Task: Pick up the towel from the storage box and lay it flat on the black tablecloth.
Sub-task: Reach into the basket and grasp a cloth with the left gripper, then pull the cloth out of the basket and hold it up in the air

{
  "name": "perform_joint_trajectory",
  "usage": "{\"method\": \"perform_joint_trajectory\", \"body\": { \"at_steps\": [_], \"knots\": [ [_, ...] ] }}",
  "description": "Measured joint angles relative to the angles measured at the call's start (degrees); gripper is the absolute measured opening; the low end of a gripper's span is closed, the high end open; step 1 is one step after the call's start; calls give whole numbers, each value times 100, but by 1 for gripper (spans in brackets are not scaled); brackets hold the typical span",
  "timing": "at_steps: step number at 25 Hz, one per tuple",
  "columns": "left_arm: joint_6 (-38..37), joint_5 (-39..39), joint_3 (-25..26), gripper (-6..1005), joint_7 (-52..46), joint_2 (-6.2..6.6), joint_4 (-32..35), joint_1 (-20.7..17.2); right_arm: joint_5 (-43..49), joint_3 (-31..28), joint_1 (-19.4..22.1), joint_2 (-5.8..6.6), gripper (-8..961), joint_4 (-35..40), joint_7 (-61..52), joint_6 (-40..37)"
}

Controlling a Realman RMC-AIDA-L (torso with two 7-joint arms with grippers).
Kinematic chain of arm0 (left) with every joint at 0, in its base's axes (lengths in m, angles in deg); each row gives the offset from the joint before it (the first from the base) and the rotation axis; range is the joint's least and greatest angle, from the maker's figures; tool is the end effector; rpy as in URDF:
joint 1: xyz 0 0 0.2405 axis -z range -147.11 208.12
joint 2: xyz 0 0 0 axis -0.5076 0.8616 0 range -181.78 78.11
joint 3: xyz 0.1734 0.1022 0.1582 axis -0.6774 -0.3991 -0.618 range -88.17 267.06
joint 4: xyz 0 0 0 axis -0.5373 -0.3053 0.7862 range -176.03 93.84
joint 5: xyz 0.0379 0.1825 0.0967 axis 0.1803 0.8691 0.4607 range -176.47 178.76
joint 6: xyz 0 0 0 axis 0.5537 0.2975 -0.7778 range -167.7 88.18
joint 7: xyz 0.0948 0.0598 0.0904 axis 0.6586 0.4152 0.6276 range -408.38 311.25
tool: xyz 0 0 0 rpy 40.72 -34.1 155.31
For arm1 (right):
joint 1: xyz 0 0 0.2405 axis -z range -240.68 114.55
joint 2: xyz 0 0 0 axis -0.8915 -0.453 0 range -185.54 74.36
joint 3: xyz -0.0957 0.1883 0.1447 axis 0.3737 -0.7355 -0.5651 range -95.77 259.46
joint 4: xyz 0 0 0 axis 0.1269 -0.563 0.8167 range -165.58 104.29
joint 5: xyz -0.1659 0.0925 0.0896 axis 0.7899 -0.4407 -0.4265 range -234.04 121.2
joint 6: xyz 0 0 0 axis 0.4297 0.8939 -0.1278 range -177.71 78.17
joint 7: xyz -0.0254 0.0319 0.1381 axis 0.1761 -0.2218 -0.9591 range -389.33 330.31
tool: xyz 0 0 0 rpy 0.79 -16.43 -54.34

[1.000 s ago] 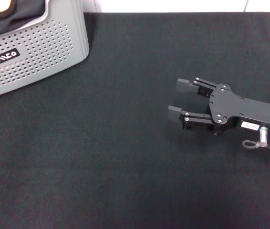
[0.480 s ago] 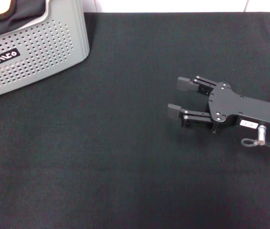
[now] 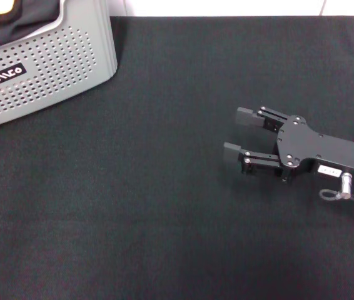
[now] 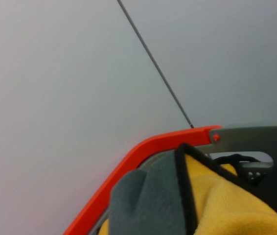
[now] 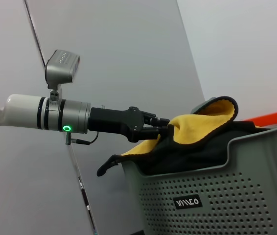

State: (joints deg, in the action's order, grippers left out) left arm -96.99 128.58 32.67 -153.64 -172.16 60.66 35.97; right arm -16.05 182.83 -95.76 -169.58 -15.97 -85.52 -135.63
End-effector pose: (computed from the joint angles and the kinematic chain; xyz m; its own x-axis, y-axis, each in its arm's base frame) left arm -0.2442 0.3258 0.1755 0.9719 0.2025 0.1199 0.1864 -0.3512 -0.9175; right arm 0.2215 0.3098 -0.0505 0.6272 -0.2106 -0.7498 -0.3546 -0.9344 -0.0342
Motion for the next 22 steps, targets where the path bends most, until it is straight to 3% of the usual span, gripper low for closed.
{"method": "perform_joint_trajectory", "body": {
  "at_steps": [9,11,14,16,22],
  "knots": [
    [106,10,-220,232,-21,4,29,-88,-2,0,120,-8,853,7,5,-31],
    [92,-197,-219,161,-44,1,118,-154,-8,-2,140,-9,854,9,7,-41],
    [39,-962,-152,54,-51,16,331,-356,-35,-24,185,-2,854,27,54,-113],
    [-86,-1508,-87,43,-17,32,481,-470,-37,-95,206,4,852,28,118,-197],
    [-1464,-3142,425,20,-9,41,911,-496,-27,-467,471,-106,847,241,1129,-674]
  ]
}}
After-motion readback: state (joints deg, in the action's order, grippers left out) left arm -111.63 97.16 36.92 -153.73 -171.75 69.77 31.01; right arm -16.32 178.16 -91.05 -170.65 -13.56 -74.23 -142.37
